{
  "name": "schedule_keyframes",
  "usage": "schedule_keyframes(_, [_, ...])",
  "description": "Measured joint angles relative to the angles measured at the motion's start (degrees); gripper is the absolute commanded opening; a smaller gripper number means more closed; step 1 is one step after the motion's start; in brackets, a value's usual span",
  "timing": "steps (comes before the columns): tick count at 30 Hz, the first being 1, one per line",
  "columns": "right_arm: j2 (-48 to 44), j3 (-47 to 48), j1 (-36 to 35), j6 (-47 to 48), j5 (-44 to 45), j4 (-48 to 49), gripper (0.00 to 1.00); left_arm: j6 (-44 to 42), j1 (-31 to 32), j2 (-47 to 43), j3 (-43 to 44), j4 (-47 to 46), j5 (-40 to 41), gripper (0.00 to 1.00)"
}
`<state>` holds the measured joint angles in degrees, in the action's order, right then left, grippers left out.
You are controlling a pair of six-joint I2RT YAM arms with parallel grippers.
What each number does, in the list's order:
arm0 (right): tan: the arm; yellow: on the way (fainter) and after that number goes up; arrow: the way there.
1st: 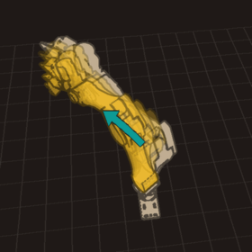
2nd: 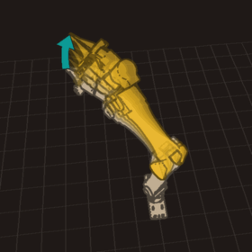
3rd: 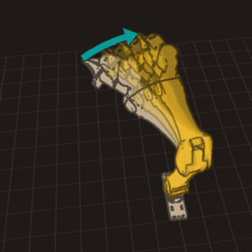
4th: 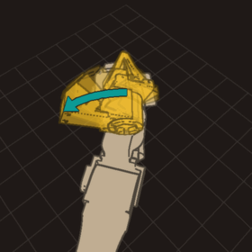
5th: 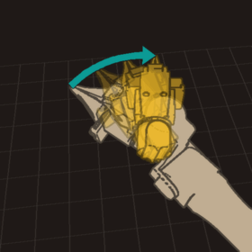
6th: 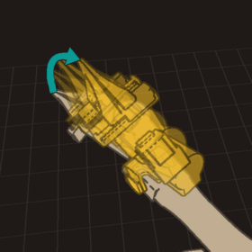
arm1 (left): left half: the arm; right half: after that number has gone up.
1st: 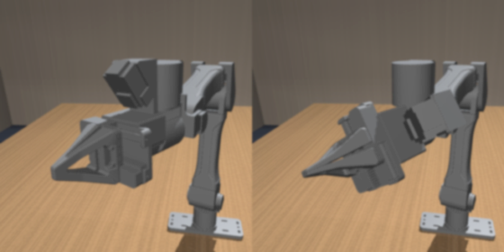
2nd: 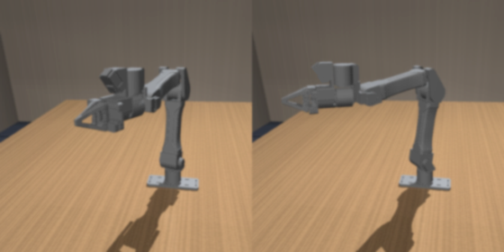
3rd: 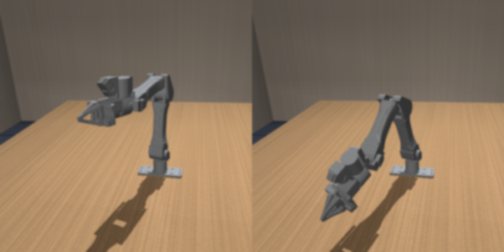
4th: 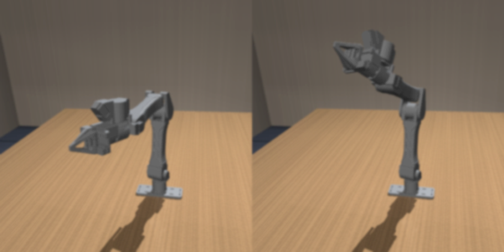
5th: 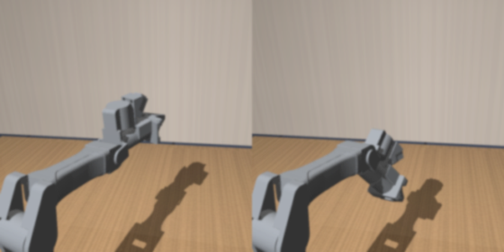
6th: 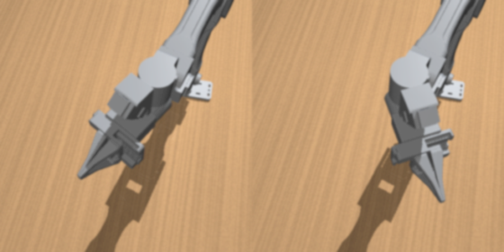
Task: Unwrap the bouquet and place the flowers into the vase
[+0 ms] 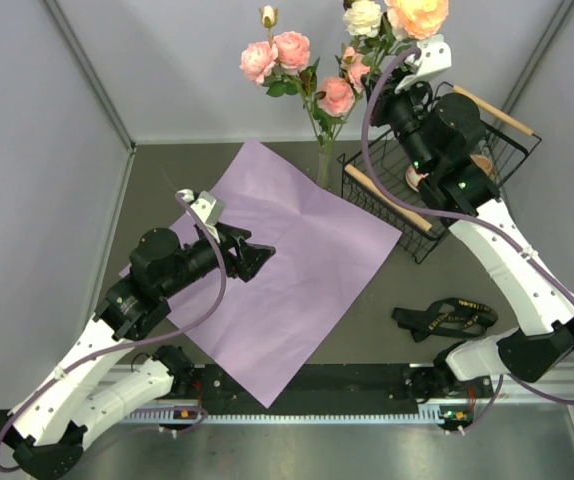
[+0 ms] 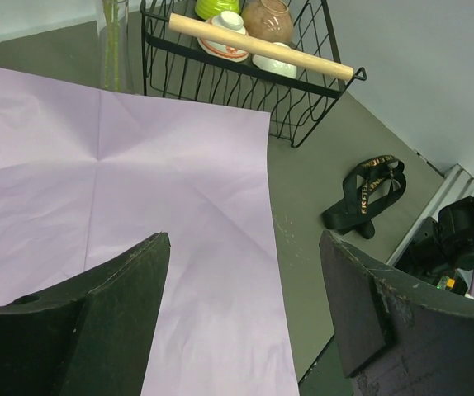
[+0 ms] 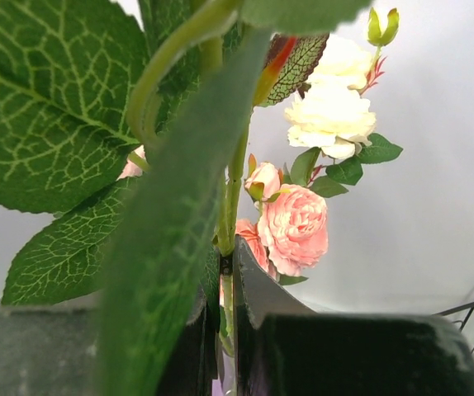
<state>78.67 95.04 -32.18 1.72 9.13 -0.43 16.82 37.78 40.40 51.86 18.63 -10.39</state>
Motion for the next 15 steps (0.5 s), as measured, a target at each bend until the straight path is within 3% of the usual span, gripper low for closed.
schedule_keyframes(15, [2.6, 1.16, 0.0, 0.07, -0.33, -0.83, 0.0, 0.0, 0.0, -0.07, 0.0, 1.22, 0.46, 0.79])
